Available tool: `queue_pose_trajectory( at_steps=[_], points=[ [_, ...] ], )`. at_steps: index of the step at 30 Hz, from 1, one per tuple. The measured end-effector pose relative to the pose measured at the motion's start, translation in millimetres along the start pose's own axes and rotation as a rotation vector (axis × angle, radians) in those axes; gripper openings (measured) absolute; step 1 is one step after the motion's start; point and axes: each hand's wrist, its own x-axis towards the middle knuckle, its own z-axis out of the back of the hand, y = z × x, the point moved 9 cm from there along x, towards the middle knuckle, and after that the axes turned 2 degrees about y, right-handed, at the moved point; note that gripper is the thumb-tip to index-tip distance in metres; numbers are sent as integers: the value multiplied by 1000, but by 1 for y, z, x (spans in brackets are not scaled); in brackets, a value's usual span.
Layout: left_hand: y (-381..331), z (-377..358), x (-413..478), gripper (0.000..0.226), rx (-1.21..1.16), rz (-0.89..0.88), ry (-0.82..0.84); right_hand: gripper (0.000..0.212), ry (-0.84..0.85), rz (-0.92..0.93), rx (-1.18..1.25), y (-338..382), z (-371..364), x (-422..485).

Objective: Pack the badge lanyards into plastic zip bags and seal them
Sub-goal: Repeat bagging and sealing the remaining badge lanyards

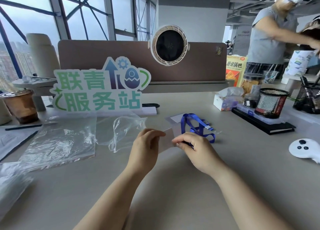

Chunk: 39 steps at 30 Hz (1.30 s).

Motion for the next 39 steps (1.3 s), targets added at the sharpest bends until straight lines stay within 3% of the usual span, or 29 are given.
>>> queue_pose_trajectory(
  at_steps=[6,12,15,18,21,26,28,31,34,39],
  points=[
    [-14,-9,-4,13,19,-155,93,10,-53,7,0,1,7,0],
    [-24,-9,-4,4,12,-219,96,19,-171,122,-90,12,18,0],
    [-23,-1,-2,4,35,-225,55,21,-215,80,-37,9,27,-2],
    [-15,11,1,5,14,-111,46,15,-228,27,49,2,38,-1],
    [-1,16,0,9,-79,31,142,14,-209,9,124,1,41,0],
    [4,0,-11,8,-249,142,501,15,-203,-3,260,-2,40,3],
    [0,-1,-13,10,-366,169,538,15,-203,-5,302,-2,39,4],
    [-5,4,-12,11,-587,160,501,13,-206,-23,340,-5,36,5],
    [1,15,-3,9,-744,173,336,17,-179,-43,313,-7,30,5],
    [22,37,7,17,-797,247,53,23,-42,-79,184,-5,11,3]
  ],
)
